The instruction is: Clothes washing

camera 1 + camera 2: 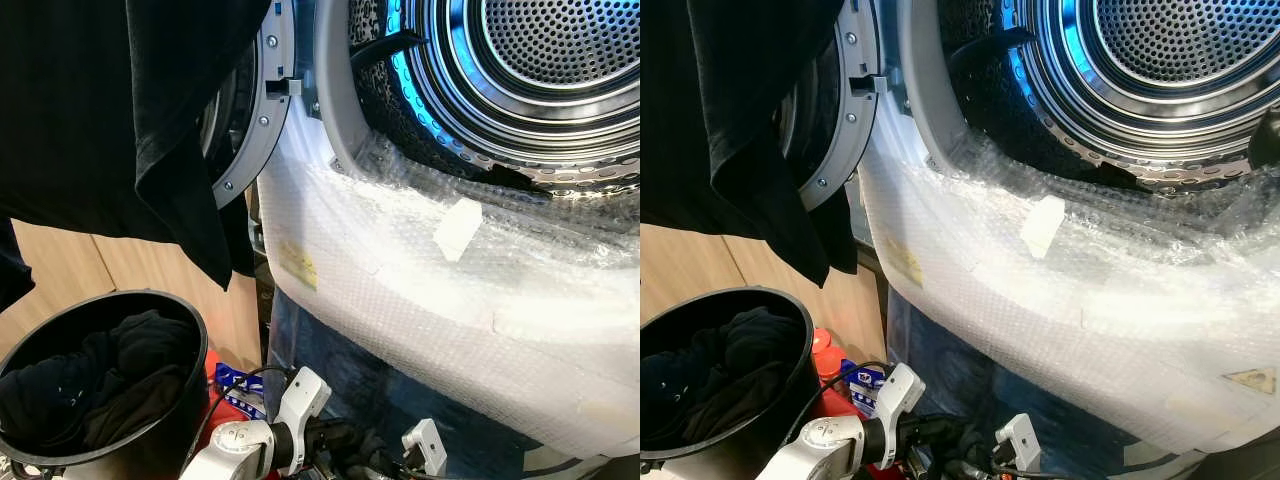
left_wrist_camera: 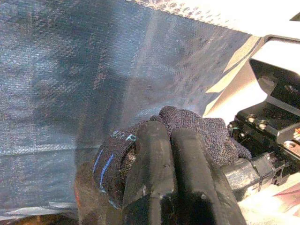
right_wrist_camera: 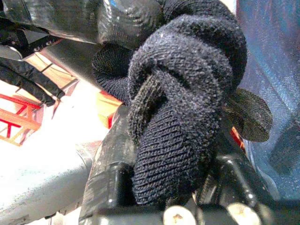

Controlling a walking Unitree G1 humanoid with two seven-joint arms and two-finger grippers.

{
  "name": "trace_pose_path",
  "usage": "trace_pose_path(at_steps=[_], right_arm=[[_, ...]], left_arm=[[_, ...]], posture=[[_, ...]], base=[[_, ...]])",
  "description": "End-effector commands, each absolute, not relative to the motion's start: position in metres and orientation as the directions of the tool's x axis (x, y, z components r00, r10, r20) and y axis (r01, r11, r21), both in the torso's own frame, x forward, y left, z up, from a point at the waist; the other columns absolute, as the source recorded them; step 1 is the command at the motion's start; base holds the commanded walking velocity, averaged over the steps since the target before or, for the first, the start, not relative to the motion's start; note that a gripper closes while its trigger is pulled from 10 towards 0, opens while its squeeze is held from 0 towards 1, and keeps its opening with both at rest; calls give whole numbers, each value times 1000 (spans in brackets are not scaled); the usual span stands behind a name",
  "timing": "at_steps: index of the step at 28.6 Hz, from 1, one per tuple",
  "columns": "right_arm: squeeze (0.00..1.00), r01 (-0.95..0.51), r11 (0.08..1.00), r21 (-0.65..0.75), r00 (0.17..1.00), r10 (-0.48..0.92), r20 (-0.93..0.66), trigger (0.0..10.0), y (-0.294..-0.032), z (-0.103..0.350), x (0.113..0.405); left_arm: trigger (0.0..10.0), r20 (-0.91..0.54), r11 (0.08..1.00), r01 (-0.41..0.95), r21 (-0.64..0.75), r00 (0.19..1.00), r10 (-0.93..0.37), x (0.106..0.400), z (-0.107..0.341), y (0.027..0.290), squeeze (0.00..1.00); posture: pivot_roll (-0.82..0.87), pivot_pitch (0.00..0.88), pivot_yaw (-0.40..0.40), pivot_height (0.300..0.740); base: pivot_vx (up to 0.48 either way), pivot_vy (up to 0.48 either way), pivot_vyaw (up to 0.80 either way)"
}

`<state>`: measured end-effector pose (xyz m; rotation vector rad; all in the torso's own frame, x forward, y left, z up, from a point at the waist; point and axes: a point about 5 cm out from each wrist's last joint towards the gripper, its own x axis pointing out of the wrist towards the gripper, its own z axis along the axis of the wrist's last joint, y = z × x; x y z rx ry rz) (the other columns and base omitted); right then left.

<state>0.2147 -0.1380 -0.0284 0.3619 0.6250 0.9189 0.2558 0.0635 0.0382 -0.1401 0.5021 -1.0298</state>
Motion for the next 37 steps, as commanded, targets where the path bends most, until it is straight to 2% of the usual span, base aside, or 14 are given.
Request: trace_pose_path(at_steps=[1, 10, 11, 12, 13, 14, 18, 19, 20, 22, 29, 32, 33, 37], right_arm=[[0, -652, 532, 540, 453, 845, -285, 0, -131, -20, 222], [0, -650, 522, 552, 455, 850, -267, 0, -130, -19, 222], [0, -652, 520, 552, 453, 851, -268, 0, -130, -19, 222], [0, -653, 519, 551, 451, 851, -268, 0, -130, -19, 222], [0, -654, 518, 551, 449, 852, -268, 0, -129, -19, 222], [0, -654, 517, 551, 449, 853, -267, 0, -129, -19, 223], [0, -656, 514, 554, 444, 855, -267, 0, -129, -19, 222], [0, -656, 513, 554, 443, 856, -267, 0, -129, -19, 222], [0, -656, 514, 552, 442, 855, -271, 0, -129, -19, 222], [0, -655, 515, 553, 439, 855, -275, 0, -129, -20, 221], [0, -654, 510, 559, 431, 858, -279, 0, -127, -22, 219], [0, -655, 507, 560, 427, 860, -279, 0, -126, -22, 219], [0, -655, 507, 560, 425, 860, -281, 0, -125, -23, 218], [0, -652, 511, 560, 420, 858, -294, 0, -126, -25, 215]], left_arm=[[0, -350, 503, 792, -345, 389, -852, 253, 35, 60, 0], [0, -341, 526, 779, -342, 419, -842, 255, 37, 61, 0], [941, -343, 532, 777, -336, 425, -838, 255, 37, 62, 0], [941, -345, 536, 776, -332, 429, -835, 255, 37, 62, 0], [5059, -351, 552, 765, -332, 443, -825, 256, 36, 63, 0], [10000, -351, 556, 760, -336, 447, -823, 256, 36, 63, 0], [10000, -348, 581, 744, -330, 477, -807, 261, 38, 66, 0], [10000, -342, 582, 741, -335, 480, -808, 262, 40, 67, 133], [10000, -339, 581, 741, -338, 480, -809, 262, 41, 68, 1000], [10000, -319, 563, 734, -380, 467, -825, 261, 47, 69, 1000], [10000, -274, 494, 794, -354, 416, -867, 258, 72, 78, 1000], [10000, -236, 480, 799, -361, 420, -876, 259, 84, 83, 1000], [10000, -229, 492, 799, -346, 437, -870, 260, 88, 86, 1000], [10000, -258, 674, 723, -152, 629, -733, 275, 107, 108, 1000]], posture=[[-18, 8, -59, 740], [-16, 8, -59, 740], [-16, 8, -59, 740], [-16, 8, -59, 740], [-16, 8, -59, 740], [-16, 8, -59, 740], [-11, 9, -60, 740], [-10, 10, -59, 740], [-10, 10, -59, 740], [-8, 11, -59, 740], [3, 14, -57, 740], [11, 17, -56, 740], [11, 18, -55, 740], [13, 20, -52, 740]], base=[[0, 0, 0], [0, 0, 0], [0, 0, 0], [0, 0, 0], [0, 0, 0], [0, 0, 0], [0, 0, 0], [0, 0, 0], [0, 0, 0], [0, 0, 0], [0, 0, 0], [0, 0, 0], [0, 0, 0], [0, 0, 0]])
